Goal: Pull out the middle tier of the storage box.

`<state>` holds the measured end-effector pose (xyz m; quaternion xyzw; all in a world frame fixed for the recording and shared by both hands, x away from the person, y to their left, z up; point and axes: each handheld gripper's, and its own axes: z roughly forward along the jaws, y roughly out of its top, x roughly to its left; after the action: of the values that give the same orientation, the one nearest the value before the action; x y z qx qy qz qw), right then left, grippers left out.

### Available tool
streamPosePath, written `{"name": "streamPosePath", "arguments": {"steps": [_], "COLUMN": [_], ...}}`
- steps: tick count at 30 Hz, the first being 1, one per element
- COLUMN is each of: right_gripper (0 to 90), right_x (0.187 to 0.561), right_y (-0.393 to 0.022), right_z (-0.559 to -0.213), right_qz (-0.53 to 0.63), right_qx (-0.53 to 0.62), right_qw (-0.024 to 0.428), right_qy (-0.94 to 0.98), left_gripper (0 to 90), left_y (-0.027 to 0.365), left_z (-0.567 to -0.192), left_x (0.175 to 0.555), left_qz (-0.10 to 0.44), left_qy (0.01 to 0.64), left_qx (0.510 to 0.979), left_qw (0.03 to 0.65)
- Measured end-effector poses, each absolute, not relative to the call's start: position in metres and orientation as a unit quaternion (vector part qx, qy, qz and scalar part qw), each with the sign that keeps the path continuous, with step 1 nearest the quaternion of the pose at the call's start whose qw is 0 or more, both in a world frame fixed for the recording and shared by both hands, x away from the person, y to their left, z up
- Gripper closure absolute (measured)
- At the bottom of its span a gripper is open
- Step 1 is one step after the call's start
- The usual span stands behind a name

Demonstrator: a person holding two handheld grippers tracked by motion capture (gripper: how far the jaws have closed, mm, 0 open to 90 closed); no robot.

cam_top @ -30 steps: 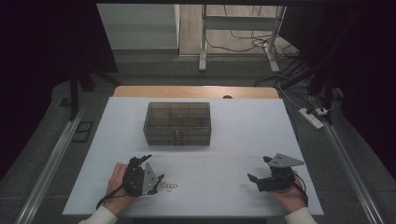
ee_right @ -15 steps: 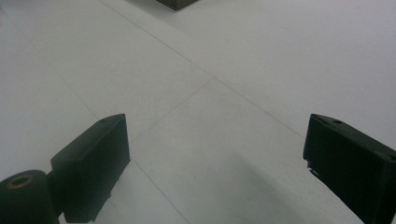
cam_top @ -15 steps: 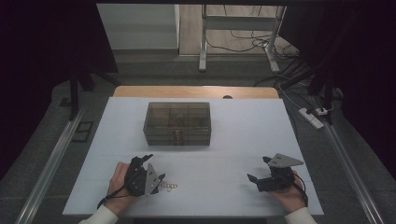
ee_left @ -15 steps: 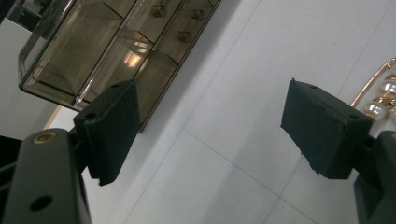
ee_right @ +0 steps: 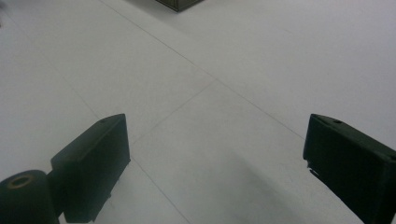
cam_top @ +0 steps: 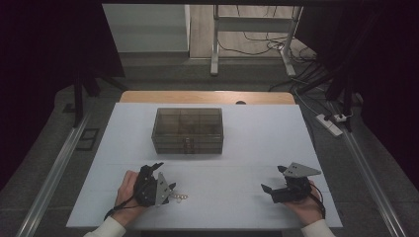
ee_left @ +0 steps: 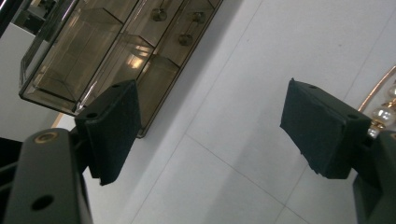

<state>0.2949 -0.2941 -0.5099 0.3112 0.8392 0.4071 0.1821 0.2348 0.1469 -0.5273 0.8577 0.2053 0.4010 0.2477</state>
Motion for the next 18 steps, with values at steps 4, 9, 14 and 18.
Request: {"name": "streamPosePath", "arguments": {"steps": [4, 9, 14, 18], "right_gripper": [7.0, 7.1, 7.1, 7.1], "right_x": [0.2951, 0.2954, 0.2956, 0.2957], "right_y": [-0.2936, -0.2935, -0.2931, -0.2931], "right_z": [-0.5104, -0.5108, -0.5112, -0.5114], "right_qz": [0.408, 0.407, 0.404, 0.403], "right_qx": [0.311, 0.311, 0.311, 0.312], "right_qw": [0.182, 0.181, 0.182, 0.181], "right_qy": [0.839, 0.840, 0.841, 0.841], "left_gripper": [20.5, 20.8, 20.9, 21.0], "left_y": [0.1445, 0.1420, 0.1402, 0.1396], "left_z": [-0.5279, -0.5276, -0.5279, -0.5278], "left_x": [0.2357, 0.2371, 0.2394, 0.2415], "left_qz": [0.403, 0.407, 0.408, 0.410], "left_qy": [0.202, 0.199, 0.197, 0.197], "left_qx": [0.858, 0.857, 0.857, 0.856], "left_qw": [0.246, 0.246, 0.244, 0.245]}}
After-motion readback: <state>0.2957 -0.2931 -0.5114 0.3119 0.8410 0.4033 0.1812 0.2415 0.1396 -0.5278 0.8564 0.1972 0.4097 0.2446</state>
